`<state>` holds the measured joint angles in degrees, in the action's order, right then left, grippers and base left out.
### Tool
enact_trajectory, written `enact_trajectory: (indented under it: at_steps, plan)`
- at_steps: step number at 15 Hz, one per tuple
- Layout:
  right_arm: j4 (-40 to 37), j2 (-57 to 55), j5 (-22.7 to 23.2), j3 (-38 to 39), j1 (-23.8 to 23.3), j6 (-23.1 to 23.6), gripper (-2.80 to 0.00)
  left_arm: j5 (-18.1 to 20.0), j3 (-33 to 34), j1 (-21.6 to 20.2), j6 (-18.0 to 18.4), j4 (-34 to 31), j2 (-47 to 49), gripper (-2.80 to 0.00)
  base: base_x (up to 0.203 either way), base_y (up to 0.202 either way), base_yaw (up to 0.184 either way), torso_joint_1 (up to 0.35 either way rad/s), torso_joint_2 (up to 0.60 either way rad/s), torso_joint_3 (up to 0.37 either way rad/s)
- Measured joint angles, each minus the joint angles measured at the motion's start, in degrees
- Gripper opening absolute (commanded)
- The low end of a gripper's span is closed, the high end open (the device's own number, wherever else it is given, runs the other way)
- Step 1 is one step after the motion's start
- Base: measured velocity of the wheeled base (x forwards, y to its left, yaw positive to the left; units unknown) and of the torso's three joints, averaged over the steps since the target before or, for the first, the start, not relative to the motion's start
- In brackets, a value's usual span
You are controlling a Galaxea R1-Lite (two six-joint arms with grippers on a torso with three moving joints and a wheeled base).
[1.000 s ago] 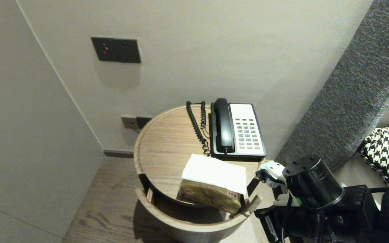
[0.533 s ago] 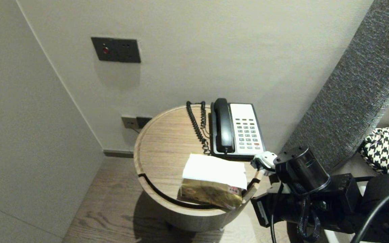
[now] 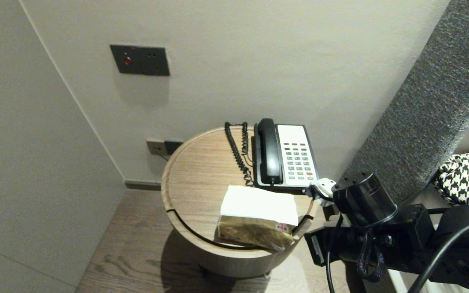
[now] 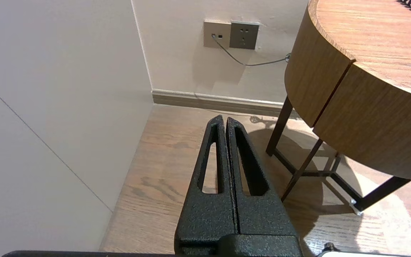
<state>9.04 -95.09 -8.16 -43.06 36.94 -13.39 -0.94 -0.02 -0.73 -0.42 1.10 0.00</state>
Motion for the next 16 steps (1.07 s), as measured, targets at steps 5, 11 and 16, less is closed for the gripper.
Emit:
enact_trajectory:
  at_steps: [5,11,16]
  plan:
    - [0.0,2.8,-0.5,5.2,-0.9,0.0,-2.80,0.0,0.0,0.0,0.0,0.0,0.0,-2.80,0.000,0.000,0.000,0.000,0.00,0.000]
    - [-0.3,13.0,0.6,13.1,-23.3,6.0,-2.80,0.0,0.0,0.0,0.0,0.0,0.0,-2.80,0.000,0.000,0.000,0.000,0.00,0.000]
    - [-0.4,28.5,3.8,12.3,-35.9,13.3,-2.80,0.0,0.0,0.0,0.0,0.0,0.0,-2.80,0.000,0.000,0.000,0.000,0.00,0.000]
